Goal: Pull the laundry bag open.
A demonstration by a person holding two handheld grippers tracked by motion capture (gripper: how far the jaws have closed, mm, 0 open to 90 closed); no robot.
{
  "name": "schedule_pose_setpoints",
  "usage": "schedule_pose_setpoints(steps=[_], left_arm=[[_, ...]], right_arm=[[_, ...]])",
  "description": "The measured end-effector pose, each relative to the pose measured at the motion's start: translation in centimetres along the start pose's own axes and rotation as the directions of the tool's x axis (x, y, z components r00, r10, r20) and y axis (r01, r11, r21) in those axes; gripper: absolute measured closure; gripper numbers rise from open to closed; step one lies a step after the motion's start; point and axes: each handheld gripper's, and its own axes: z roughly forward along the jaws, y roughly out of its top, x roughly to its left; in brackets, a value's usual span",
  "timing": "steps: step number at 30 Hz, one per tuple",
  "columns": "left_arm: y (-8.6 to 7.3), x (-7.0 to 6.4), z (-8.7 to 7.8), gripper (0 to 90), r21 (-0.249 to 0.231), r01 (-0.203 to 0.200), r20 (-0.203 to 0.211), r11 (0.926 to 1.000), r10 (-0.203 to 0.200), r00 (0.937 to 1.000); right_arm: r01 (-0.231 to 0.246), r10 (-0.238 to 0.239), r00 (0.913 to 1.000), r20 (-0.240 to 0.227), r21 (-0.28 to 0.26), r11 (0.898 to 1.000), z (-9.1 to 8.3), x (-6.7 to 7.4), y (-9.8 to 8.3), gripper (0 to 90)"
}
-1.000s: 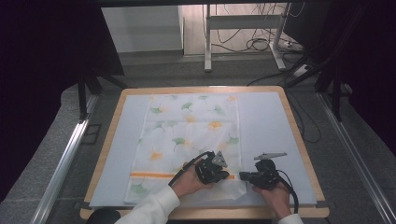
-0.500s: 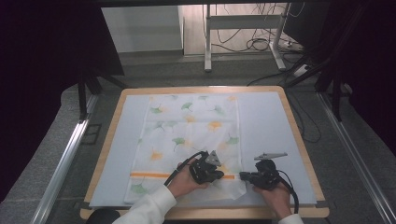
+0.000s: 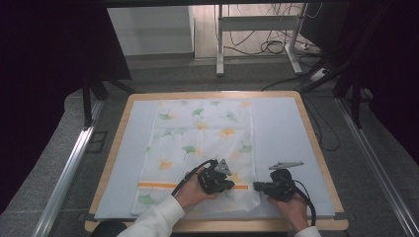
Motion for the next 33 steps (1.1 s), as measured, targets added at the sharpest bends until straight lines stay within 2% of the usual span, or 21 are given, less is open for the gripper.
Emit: schedule_pose_setpoints(steps=[4, 19, 33], left_arm=[[-0.1, 0.0, -0.1, 90.0, 0.004, -0.002, -0.005, 1.0, 0.002, 1.0], [-1.0, 0.7, -0.9, 90.0, 0.002, 0.048, 0.001, 0.9989, -0.048, 0.9989], [-1.6, 1.2, -1.6, 90.0, 0.012, 0.059, -0.008, 0.9982, -0.059, 0.9982]], right_arm=[[0.001, -0.001, 1.0, 0.0, 0.001, 1.0, 0.0, 0.0, 0.0, 89.8], [0.003, -0.003, 1.0, -0.001, -0.001, 1.0, 0.0, 0.0, 0.0, 89.7], [0.003, -0.003, 1.0, -0.003, -0.002, 1.0, 0.0, -0.1, 0.0, 89.7]])
